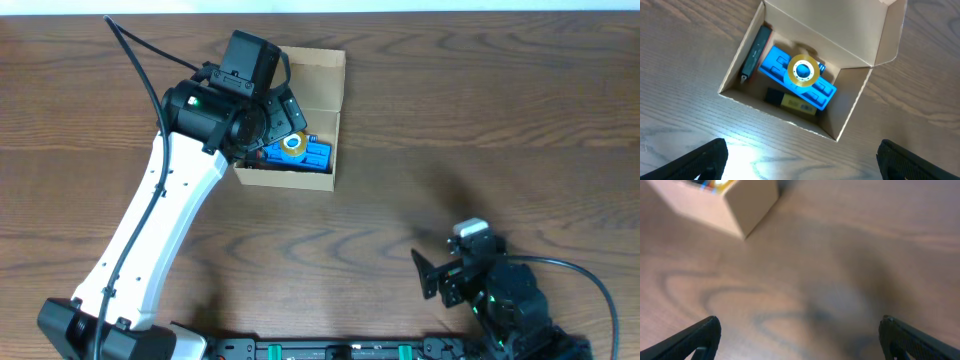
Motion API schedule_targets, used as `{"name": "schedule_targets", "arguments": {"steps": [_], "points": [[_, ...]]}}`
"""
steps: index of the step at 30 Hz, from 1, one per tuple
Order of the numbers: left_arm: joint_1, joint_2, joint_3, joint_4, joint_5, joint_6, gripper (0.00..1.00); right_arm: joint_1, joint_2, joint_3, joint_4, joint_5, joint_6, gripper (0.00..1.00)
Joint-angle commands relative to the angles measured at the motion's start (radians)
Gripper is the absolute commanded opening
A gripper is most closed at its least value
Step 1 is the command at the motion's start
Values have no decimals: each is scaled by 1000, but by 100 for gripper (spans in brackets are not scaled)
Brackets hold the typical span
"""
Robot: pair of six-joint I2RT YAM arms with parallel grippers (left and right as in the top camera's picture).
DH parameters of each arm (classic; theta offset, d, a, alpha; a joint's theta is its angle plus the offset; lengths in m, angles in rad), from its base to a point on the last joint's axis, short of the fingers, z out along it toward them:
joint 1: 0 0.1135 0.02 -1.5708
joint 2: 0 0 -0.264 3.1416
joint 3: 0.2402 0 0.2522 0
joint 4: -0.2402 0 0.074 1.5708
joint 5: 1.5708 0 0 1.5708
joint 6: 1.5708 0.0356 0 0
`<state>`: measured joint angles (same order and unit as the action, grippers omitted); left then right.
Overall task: Pack container
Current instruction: 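Lower the tape roll into the cardboard box onto the duster, then raise both grippers to the far corners of the box lid flaps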
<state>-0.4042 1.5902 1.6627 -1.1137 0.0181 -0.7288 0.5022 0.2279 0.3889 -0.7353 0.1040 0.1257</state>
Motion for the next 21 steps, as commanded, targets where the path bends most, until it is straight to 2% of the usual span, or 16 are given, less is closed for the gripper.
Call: {"name": "schedule_targets", "arguments": {"steps": [1, 7, 14, 17, 19, 20, 21], "points": [[0, -1, 5, -3, -18, 24, 95, -6, -2, 5, 60, 77, -7, 99], [100, -1, 11, 3, 87, 119, 95, -8, 138, 153, 100, 38, 42, 99], [390, -1, 17, 82, 363, 132, 100, -81, 596, 584, 71, 32, -43, 99], [499, -1, 17, 157, 402, 131, 86, -120, 806, 765, 30, 1, -115, 99], [553, 3, 16, 209, 406, 131, 72, -137, 933, 856, 23, -7, -128, 99], [574, 6, 17, 231, 406, 131, 61, -143, 987, 889, 26, -7, -127, 99], [594, 11, 16, 255, 405, 131, 53, -148, 1046, 922, 32, -7, -127, 84]]}}
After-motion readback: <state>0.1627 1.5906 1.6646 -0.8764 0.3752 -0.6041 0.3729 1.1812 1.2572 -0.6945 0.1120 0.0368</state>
